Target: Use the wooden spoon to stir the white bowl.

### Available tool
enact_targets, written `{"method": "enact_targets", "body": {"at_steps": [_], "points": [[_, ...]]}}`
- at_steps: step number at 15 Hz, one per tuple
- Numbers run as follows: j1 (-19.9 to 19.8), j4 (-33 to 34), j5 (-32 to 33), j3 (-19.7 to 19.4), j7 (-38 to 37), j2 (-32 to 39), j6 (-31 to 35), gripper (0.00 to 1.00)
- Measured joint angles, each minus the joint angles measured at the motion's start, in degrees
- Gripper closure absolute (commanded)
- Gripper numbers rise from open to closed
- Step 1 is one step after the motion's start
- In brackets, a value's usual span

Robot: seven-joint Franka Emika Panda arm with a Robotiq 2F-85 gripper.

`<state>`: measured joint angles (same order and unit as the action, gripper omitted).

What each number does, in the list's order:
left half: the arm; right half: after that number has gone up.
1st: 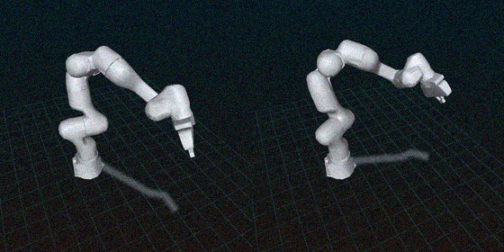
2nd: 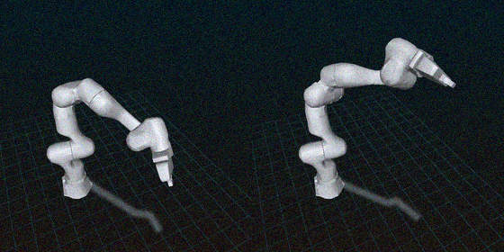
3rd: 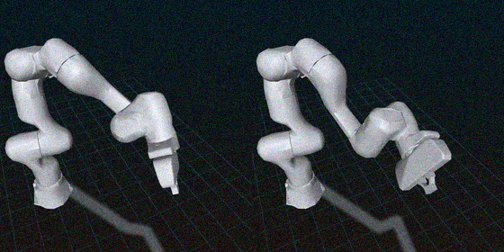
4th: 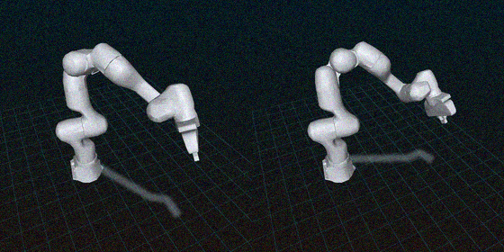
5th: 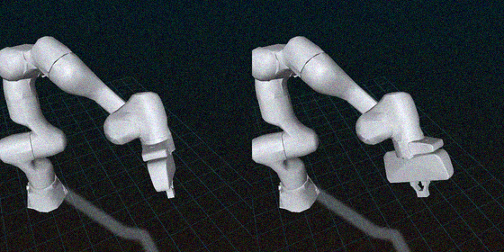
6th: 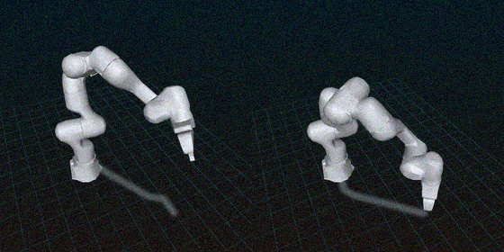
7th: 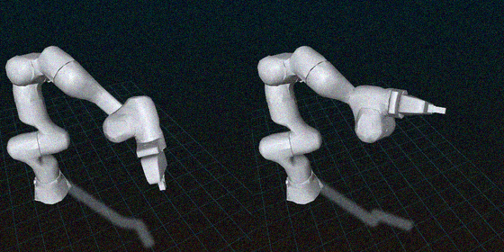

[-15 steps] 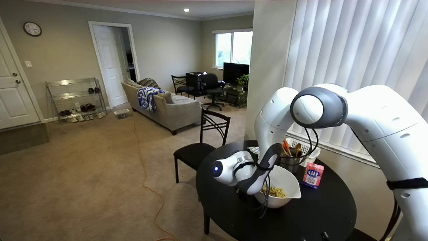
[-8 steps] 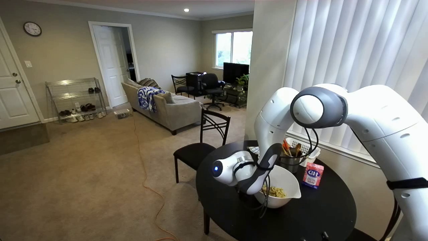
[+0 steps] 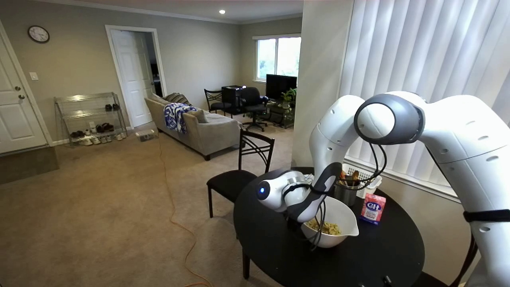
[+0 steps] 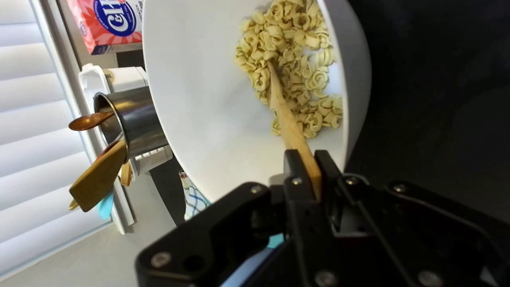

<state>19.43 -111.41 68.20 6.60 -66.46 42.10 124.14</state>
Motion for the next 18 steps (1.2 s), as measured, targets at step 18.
{"method": "enact_targets", "body": {"at_steps": [18], "points": [[-16.7, -13.4, -22.7, -5.7, 10.5, -15.6, 31.0, 0.94]]}}
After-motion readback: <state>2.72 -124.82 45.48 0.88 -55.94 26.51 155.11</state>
